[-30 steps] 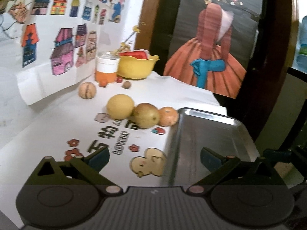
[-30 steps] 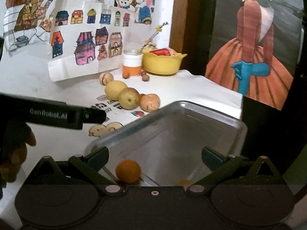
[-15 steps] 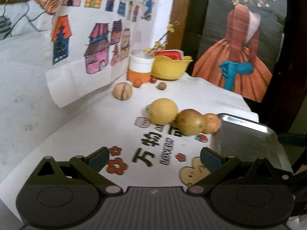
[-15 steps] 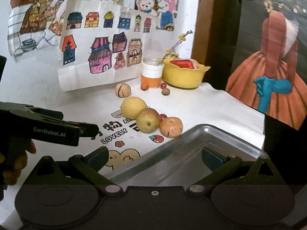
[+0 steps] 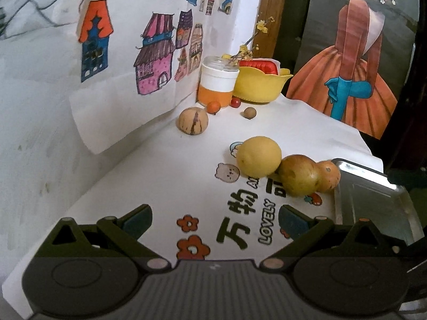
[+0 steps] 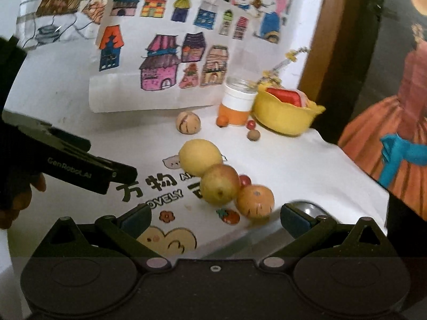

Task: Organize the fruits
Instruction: 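Move the left tool toward the yellow lemon while the right tool approaches the pear, then close the left tool on the yellow lemon while the right tool closes on the pear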

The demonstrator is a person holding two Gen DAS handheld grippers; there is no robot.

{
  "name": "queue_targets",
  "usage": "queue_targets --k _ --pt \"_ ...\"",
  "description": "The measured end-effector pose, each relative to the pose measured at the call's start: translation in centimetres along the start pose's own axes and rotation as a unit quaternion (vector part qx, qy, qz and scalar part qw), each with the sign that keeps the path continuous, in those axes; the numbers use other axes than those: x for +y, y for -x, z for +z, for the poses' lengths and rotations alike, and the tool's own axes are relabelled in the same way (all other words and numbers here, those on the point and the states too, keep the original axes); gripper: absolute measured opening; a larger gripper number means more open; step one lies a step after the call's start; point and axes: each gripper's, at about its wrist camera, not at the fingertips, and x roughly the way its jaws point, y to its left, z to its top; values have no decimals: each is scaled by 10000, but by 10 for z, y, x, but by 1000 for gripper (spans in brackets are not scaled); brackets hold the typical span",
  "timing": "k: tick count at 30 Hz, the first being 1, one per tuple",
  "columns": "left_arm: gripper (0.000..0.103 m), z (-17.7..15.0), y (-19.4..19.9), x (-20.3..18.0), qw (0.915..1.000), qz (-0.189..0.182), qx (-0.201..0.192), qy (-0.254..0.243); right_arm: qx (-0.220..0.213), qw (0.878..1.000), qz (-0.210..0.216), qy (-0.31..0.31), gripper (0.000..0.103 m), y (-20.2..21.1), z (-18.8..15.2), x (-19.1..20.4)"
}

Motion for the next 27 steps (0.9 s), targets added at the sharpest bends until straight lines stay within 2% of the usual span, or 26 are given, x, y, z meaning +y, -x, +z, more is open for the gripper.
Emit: queue_targets --k 6,16,25,27 --pt "103 15 -10 -2 10000 -22 -53 -60 134 9998 121 15 102 -26 8 -3" --pt "103 30 -39 -8 9995 -214 -63 -222 222 9982 85 546 101 -53 14 1" --pt "102 39 -63 -12 9988 -471 15 -136 157 9979 -173 605 87 -72 19 1" --pt "102 41 -68 -13 9989 -466 11 -80 175 9978 -181 609 82 -75 19 2"
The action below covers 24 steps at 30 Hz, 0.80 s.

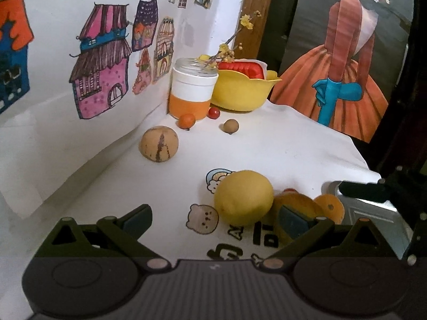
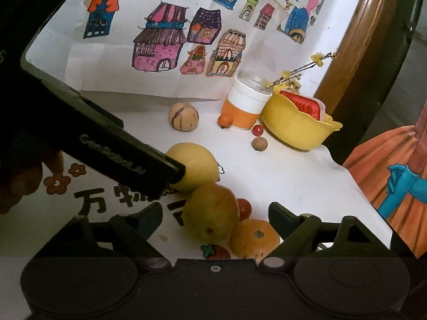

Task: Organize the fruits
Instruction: 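Close the left tool on the yellow lemon while the right tool closes on the pear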

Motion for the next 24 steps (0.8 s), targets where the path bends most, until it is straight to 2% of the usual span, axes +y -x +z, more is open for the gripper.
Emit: queue_targets --k 11,16,18,24 --pt "101 8 -20 -4 9996 -86 -41 276 6 9993 -169 328 75 -11 -4 14" --pt "94 7 -27 -5 9992 -198 32 334 0 9987 -233 461 74 -16 -5 17" --pt "92 8 -27 -4 9990 -238 34 373 18 9986 -229 470 69 -18 -5 17" --pt "82 9 -33 -1 9980 -334 131 528 77 9987 -214 467 63 -22 -7 18"
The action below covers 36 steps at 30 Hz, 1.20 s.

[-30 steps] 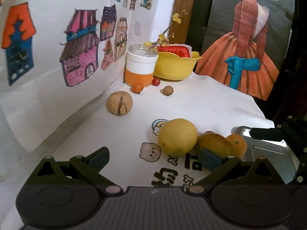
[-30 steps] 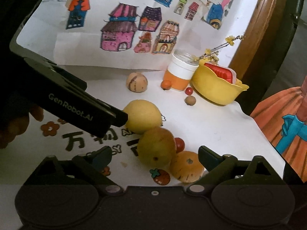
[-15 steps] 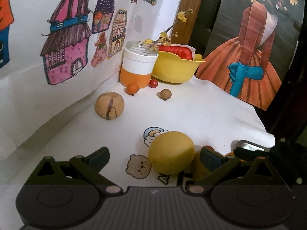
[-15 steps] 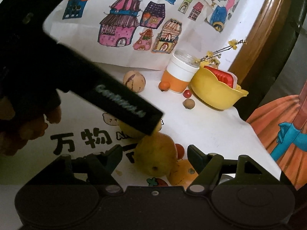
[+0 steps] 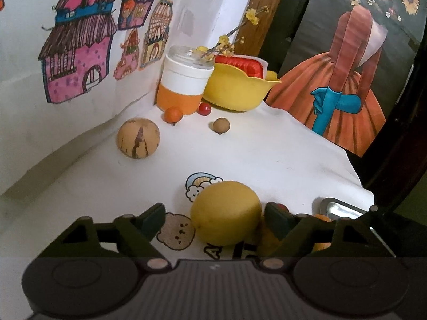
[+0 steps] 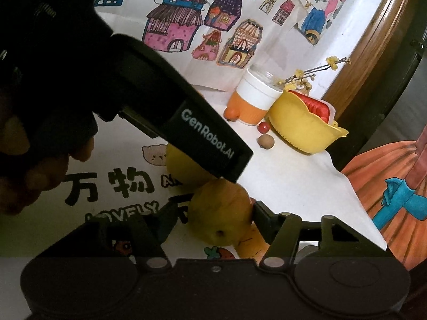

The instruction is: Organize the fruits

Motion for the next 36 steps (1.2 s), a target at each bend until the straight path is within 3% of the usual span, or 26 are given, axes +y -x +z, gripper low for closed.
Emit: queue_targets --k 12,17,36 --pt "79 4 -12 8 9988 -227 175 409 -15 9999 -88 -89 58 -5 -1 0" --pt "62 4 -13 8 9977 -449 209 472 -6 9999 -125 -51 55 -4 -2 1" --pt "61 -6 10 16 9953 -437 396 765 -86 9993 235 -273 54 20 -4 -2"
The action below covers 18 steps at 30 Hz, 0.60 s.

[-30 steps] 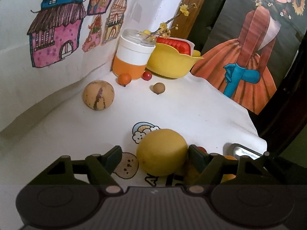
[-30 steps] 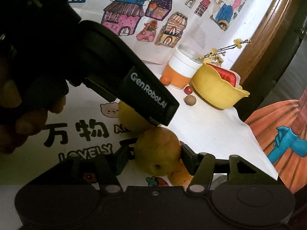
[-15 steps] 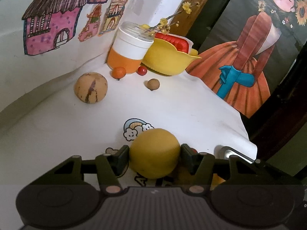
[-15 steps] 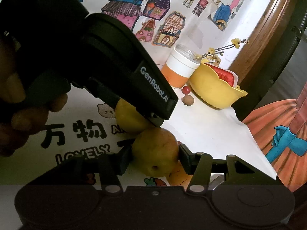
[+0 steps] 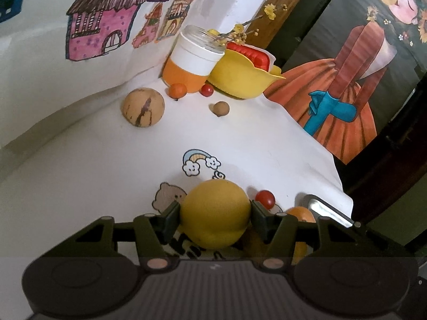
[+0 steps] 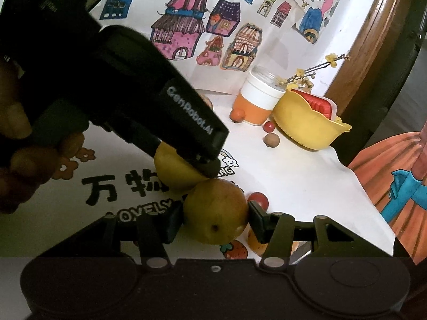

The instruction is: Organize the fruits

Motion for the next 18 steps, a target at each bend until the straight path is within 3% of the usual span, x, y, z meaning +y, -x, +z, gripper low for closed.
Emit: queue_targets --k 18 --pt "61 -17 29 -24 9997 -176 -96 -115 -298 9988 -172 -336 54 52 -19 -7"
